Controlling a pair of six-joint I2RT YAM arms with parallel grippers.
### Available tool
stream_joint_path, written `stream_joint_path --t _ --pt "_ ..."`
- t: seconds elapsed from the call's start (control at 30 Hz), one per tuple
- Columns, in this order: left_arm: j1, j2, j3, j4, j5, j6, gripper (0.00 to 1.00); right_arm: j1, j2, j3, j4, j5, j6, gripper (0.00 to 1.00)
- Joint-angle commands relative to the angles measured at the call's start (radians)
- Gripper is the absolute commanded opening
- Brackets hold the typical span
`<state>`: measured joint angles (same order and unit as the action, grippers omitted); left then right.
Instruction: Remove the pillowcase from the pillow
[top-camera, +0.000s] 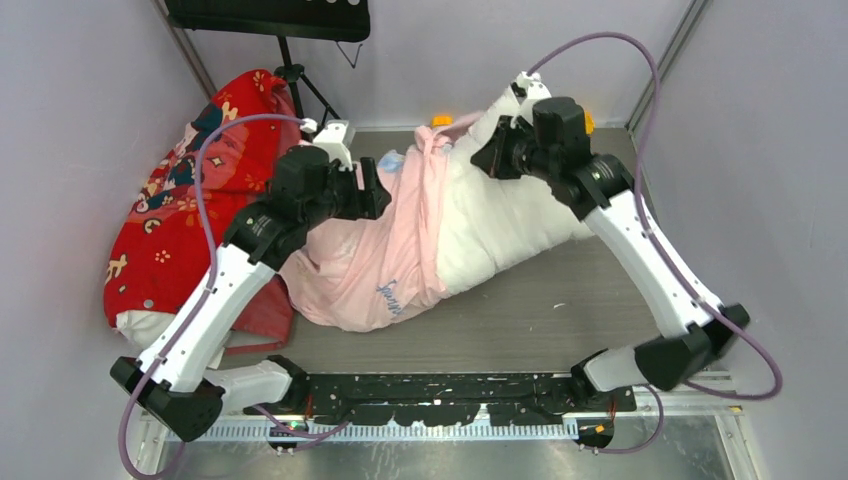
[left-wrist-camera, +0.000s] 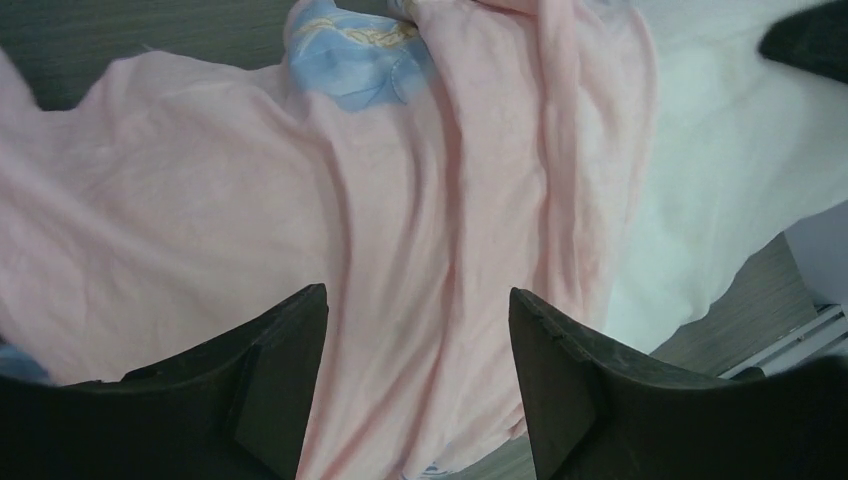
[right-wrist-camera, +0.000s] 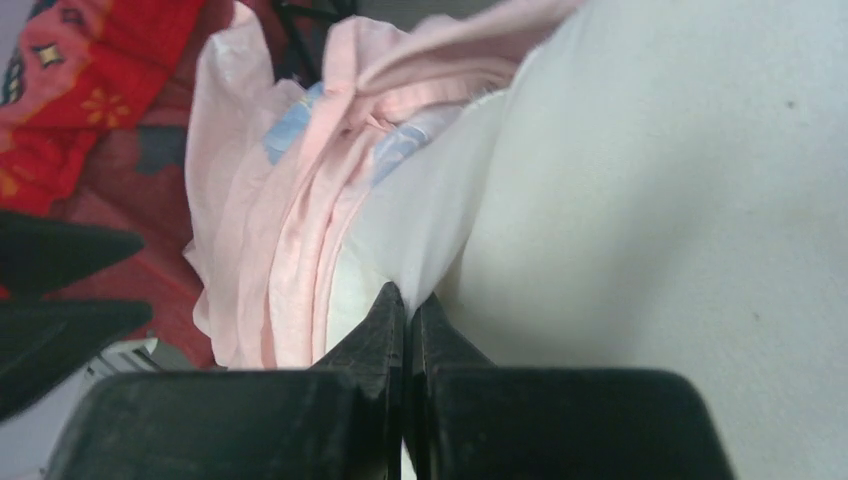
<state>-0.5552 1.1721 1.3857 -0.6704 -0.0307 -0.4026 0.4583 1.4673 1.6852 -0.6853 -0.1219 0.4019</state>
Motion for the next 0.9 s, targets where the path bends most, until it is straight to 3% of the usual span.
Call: stream_joint_path --t 0.0,0.1,0.27,0.57,0.87 --pt "0.003 -0.06 -0.007 -0.032 -0.004 0.009 0.69 0.022 -0.258 -0.242 0.302 -0.004 -0.081 0.0" --pt "0.002 -0.111 -0.079 0.009 0.024 -0.012 0.68 0.022 -0.347 -0.462 0.327 -0.025 -0.091 0.0" --pt "-0.03 -0.157 -0.159 0.03 0.092 -0.119 0.69 0.023 -0.424 -0.63 0.345 -0.046 -0.074 0.0" --pt "-0.292 -0.184 -0.15 0.038 -0.089 -0.165 0.7 0.022 -0.464 -0.691 0.347 -0.063 -0.064 0.0" --pt "-0.331 0.037 0.048 -0.13 -0.129 -0.007 0.72 0.023 -0.502 -0.705 0.347 -0.092 -0.049 0.0"
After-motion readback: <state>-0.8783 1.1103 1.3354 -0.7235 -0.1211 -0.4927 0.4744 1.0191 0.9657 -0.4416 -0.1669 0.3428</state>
